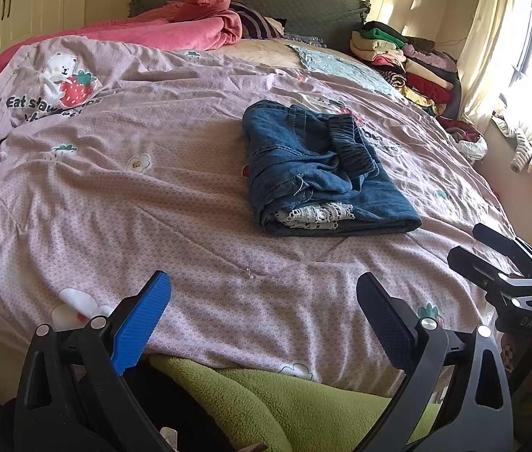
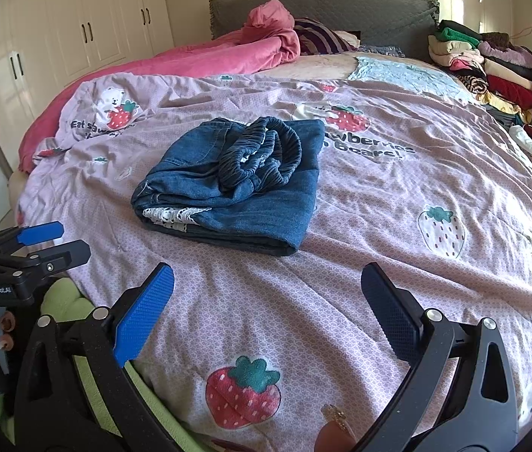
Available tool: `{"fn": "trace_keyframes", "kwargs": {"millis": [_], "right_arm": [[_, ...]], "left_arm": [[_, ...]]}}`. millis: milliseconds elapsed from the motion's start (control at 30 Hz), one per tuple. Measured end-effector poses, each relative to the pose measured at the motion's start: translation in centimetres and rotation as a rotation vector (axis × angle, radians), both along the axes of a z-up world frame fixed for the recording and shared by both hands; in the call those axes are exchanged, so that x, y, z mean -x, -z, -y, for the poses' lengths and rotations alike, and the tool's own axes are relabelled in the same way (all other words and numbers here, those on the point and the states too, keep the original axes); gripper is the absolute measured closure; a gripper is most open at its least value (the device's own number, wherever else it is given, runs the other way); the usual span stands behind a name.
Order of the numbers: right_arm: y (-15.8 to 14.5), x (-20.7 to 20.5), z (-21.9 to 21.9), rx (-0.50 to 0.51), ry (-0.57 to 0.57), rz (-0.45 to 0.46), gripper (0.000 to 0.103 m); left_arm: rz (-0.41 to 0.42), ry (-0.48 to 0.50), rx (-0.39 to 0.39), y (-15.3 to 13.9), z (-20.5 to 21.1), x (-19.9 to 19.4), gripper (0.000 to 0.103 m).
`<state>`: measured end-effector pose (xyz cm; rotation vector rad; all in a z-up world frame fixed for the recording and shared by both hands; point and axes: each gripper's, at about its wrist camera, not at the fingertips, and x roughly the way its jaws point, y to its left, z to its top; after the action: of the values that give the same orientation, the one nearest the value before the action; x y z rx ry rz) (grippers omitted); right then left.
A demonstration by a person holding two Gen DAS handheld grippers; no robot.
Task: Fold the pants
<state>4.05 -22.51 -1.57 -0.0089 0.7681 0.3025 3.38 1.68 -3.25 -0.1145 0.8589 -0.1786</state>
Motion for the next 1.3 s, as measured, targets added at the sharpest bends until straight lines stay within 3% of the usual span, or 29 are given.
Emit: {"fn": "trace_keyframes", "kwargs": {"millis": [667, 933, 1167, 1300], "right_arm": [[-0.1, 0.0, -0.1, 0.005, 0.001, 0.001, 0.009], [-0.1, 0.0, -0.1, 0.014, 0.0, 0.001, 0.009], [0.0, -0.8, 2.1, 0.011, 0.029, -0.002, 0.009], [0.0, -2.0, 6.2, 0.006, 0.11, 0.008, 0.009]], "left_arm": [[-0.006, 0.004, 0.017, -0.4, 0.0, 0.4, 0.004], [-0.046, -0.024, -0.032, -0.2, -0.1, -0.1, 0.004], [-0.045, -0.085, -0.035, -0.2, -2.5, -1.0, 0.004], [-0.081, -0.138, -0.042, 0.6, -5.3, -2.9, 0.004]]}}
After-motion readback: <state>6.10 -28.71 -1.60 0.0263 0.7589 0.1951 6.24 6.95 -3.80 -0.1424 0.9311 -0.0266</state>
